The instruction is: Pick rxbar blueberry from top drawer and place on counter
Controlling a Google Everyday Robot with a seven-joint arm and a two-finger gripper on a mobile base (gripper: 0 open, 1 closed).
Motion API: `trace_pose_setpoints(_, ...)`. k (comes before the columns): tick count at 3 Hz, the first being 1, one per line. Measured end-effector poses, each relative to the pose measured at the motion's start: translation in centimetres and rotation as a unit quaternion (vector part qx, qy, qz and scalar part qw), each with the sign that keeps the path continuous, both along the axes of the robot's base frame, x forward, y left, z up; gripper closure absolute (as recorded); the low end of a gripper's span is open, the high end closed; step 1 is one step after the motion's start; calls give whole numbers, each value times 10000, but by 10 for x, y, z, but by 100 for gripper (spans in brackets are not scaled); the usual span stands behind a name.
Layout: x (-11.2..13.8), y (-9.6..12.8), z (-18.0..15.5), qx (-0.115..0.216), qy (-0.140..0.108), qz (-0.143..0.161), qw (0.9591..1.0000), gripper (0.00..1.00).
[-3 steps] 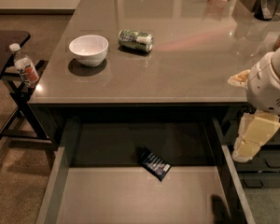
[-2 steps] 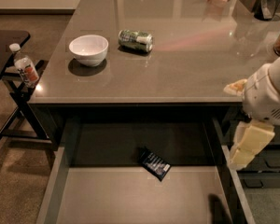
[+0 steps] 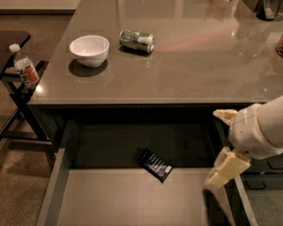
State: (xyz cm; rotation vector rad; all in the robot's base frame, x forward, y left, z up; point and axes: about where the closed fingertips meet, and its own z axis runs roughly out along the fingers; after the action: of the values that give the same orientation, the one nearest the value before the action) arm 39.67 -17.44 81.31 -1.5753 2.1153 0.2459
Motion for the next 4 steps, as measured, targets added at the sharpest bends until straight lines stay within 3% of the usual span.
trace_pose_setpoints(1,6,8,-30,140,-210,-397,9989,0)
trace_pose_setpoints(2,19,6,-28,134,-490,-540,9972,0)
trace_pose_setpoints(3,19,8,-31,175,-477,-547,9972,0)
trace_pose_setpoints(4,22,18,-56,314,-422,-515,9973,0)
